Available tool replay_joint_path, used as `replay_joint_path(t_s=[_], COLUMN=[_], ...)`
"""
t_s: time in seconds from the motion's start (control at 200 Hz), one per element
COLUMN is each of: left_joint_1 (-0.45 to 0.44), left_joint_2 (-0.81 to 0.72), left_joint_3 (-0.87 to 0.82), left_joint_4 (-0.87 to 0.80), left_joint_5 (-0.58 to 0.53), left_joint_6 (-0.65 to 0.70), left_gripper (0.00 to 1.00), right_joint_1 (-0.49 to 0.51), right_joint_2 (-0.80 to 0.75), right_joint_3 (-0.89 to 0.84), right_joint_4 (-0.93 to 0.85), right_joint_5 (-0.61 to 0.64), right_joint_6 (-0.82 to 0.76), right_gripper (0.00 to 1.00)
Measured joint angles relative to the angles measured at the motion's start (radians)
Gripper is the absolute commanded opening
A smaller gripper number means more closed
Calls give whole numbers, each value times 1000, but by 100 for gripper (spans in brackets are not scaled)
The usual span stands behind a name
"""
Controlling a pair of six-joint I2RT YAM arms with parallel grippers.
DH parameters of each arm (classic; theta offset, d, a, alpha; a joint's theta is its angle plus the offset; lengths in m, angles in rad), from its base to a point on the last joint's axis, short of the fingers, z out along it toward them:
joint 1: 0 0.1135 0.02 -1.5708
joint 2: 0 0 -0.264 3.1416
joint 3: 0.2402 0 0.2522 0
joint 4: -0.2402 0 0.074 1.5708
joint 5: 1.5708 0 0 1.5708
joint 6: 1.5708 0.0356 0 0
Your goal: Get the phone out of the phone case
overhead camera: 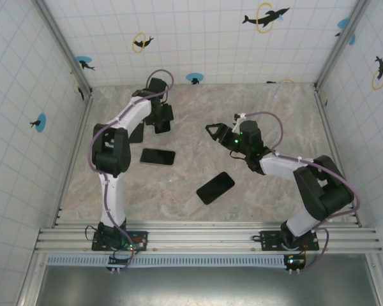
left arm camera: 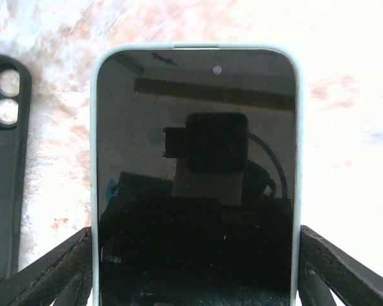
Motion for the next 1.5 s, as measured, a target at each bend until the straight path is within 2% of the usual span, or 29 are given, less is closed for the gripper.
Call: replay_joint_path(t_s=[0.215, 0.41, 0.576, 0.851, 0.906, 0.991, 1.221, 1.381, 1.496], left_joint_1=[-90, -166, -207, -224, -227, -227, -226, -216, -164], left_joint_2=[-128, -157, -159, -167, -167, -170, -201, -273, -333], left_joint_3=[-10, -27, -31, -31, -31, -31, -84, -159, -246], left_joint_4=[15, 27, 27, 28, 28, 37, 97, 178, 274], left_joint_5=[23, 39, 47, 48, 47, 50, 74, 138, 219], left_joint_6=[-59, -107, -135, -160, -163, -166, -153, -143, -161], left_gripper=[49, 48, 48, 49, 51, 60, 97, 98, 98], right_joint_1=[39, 47, 47, 47, 47, 45, 45, 28, -3], right_joint_2=[89, 131, 156, 160, 160, 160, 156, 143, 106], right_joint_3=[113, 175, 199, 199, 200, 201, 202, 192, 172], right_joint_4=[3, 17, 23, 26, 26, 28, 22, 1, 6], right_joint_5=[-52, -71, -77, -73, -72, -69, -57, -57, -68], right_joint_6=[4, 16, 27, 41, 48, 55, 42, 35, 51], right_gripper=[68, 58, 42, 16, 10, 4, 0, 0, 0])
